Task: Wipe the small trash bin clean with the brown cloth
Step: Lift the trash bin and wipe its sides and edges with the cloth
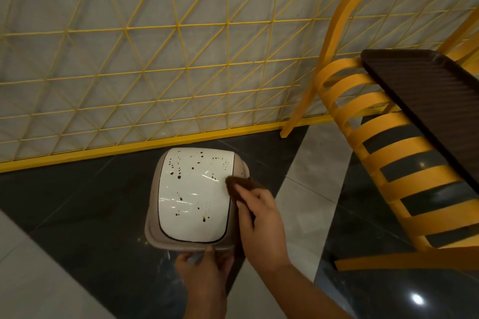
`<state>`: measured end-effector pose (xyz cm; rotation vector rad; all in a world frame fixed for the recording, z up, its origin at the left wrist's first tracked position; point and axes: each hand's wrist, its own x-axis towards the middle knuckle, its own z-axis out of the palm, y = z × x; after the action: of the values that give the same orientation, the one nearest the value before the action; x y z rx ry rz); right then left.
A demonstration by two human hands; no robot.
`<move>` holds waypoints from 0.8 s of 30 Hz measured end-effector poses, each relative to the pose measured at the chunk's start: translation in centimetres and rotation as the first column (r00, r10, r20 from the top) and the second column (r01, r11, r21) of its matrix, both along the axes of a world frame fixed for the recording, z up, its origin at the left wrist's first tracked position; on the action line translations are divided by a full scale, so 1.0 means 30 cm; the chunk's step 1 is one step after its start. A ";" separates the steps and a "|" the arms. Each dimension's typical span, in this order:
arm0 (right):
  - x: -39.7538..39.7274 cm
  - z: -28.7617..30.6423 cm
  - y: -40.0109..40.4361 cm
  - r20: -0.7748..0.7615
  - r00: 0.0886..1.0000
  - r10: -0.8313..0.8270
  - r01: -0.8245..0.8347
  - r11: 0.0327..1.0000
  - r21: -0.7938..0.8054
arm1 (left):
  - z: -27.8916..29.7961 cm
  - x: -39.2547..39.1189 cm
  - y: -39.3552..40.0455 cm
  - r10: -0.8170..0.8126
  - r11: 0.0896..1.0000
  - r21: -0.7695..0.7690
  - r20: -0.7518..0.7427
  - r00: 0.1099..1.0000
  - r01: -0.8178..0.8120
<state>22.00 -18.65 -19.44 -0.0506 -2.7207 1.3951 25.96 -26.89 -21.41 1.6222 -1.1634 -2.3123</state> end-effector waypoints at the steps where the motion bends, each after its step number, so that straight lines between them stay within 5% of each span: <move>1: -0.036 0.003 -0.002 0.007 1.000 -0.026 0.026 1.000 0.007 | -0.004 -0.001 -0.001 -0.012 1.000 -0.003 0.002 1.000 0.012; 8: -0.072 -0.061 0.038 0.207 0.970 -0.128 0.109 0.989 0.099 | -0.018 -0.003 0.007 -0.017 0.999 0.032 -0.014 1.000 0.018; 18: -0.039 -0.029 -0.006 -0.002 0.999 -0.054 0.054 0.998 0.044 | -0.036 -0.004 -0.056 -0.105 0.994 -0.007 -0.018 0.994 0.105; 24: 0.016 -0.090 0.013 0.215 0.975 -0.060 0.023 0.985 0.170 | -0.022 -0.003 -0.075 -0.124 0.992 -0.016 -0.031 0.992 0.124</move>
<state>22.49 -18.26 -22.16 -0.2655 -2.9856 1.2116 25.88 -29.14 -22.07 1.5449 -1.3056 -2.3882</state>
